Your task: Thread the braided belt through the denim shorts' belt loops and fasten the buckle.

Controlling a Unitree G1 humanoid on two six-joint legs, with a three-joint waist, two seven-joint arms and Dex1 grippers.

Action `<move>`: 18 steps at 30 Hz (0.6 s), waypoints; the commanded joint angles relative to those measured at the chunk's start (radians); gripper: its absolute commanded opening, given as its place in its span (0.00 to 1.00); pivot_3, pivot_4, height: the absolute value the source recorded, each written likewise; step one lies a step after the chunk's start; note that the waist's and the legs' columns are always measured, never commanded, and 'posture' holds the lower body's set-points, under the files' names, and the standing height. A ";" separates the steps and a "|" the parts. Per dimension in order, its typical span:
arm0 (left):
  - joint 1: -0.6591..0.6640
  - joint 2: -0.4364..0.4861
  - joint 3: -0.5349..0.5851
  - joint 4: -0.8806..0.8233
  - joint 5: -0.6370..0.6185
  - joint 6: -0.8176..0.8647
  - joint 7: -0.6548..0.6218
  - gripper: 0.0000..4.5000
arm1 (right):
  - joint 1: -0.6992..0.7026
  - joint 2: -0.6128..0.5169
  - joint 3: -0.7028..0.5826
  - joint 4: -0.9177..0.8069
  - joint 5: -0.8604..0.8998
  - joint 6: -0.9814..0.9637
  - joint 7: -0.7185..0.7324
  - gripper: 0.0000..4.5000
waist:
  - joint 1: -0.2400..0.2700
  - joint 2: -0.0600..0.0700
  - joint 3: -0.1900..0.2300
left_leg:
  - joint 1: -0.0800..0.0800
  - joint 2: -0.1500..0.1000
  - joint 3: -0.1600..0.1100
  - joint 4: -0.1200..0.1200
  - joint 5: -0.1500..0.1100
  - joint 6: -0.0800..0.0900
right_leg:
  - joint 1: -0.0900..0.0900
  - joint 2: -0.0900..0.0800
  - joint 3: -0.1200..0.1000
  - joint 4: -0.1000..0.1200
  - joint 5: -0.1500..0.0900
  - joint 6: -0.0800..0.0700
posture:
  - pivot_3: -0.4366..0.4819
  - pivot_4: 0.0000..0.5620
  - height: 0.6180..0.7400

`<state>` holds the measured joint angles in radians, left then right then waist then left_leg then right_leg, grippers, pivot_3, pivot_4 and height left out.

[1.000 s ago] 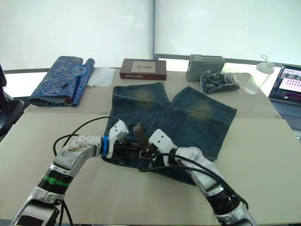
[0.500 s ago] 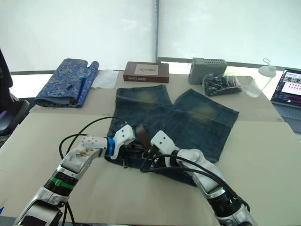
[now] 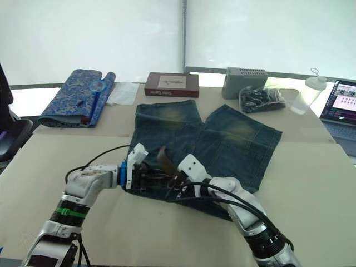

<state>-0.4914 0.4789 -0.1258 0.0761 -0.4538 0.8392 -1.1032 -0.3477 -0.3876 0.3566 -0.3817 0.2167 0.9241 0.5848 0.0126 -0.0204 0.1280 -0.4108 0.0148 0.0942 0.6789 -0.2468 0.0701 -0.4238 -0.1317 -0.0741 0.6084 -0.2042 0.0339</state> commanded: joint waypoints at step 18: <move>-0.038 0.022 -0.126 0.040 0.164 -0.297 -0.015 0.01 | -0.003 -0.025 0.046 0.090 -0.016 0.034 -0.002 0.00 | -0.001 0.000 0.007 | 0.000 0.000 0.001 0.000 -0.004 -0.009 | -0.001 -0.003 0.000 -0.001 -0.001 -0.004 | 0.48 0.27 1.00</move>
<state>-0.5057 0.5149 -0.2432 0.1247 -0.2950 0.5492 -1.1220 -0.3839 -0.3918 0.3731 -0.3533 0.2184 0.9211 0.5888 0.0119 -0.0209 0.1348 -0.4109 0.0150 0.0952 0.6792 -0.2511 0.0616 -0.4250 -0.1341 -0.0738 0.6075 -0.2051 0.0295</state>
